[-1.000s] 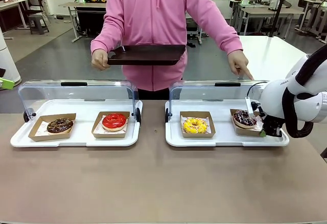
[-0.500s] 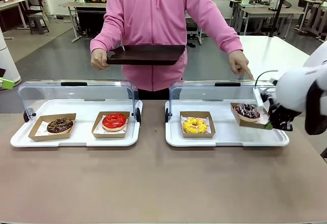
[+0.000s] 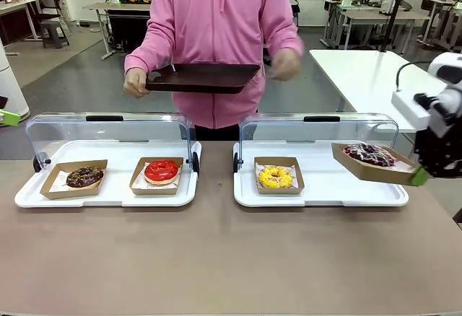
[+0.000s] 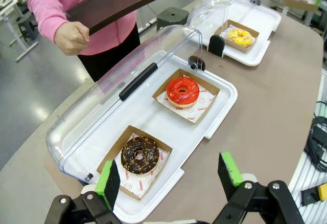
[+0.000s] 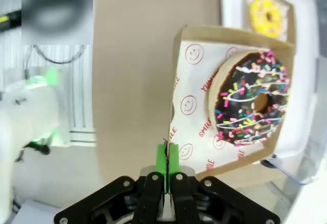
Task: Provide the desired donut to the person.
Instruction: Pick up and lift the Paper togo box containing the Donut pointed at by the person.
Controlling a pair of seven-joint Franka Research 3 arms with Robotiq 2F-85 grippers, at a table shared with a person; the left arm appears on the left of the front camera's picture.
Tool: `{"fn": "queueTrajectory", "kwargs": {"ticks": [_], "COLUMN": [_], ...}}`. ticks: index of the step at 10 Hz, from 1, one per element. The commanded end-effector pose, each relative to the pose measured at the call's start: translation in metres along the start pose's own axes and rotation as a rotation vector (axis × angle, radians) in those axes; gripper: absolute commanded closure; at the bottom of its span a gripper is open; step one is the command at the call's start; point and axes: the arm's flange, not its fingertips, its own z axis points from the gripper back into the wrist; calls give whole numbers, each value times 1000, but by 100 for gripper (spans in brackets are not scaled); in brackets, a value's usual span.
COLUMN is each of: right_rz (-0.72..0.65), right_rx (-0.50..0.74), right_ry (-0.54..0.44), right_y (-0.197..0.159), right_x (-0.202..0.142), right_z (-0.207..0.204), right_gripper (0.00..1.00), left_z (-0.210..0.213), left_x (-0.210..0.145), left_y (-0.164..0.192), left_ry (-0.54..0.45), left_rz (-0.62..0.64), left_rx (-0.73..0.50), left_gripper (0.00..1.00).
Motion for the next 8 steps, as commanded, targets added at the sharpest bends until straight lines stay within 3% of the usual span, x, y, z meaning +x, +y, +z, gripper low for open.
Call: {"fn": "queueTrajectory", "kwargs": {"ticks": [1, 3, 4, 5, 8], "right_rz": [-17, -1, -21, 5, 5], "right_rx": [-13, -55, -62, -39, -39], "right_ry": [64, 81, 48, 43, 43], "right_y": [-7, -14, -34, 4, 4], "right_x": [21, 33, 33, 31, 31], "right_z": [31, 46, 41, 51, 51], "right_gripper": [100, 100, 100, 100, 100], "left_z": [0, 0, 0, 0, 0], "left_x": [0, 0, 0, 0, 0], "left_y": [1, 1, 1, 1, 1], "left_ry": [-11, -11, -11, -11, -11], "left_rz": [-2, -2, -2, -2, -2], "left_rx": [-7, -7, -7, -7, -7], "left_gripper": [0, 0, 0, 0, 0]}}
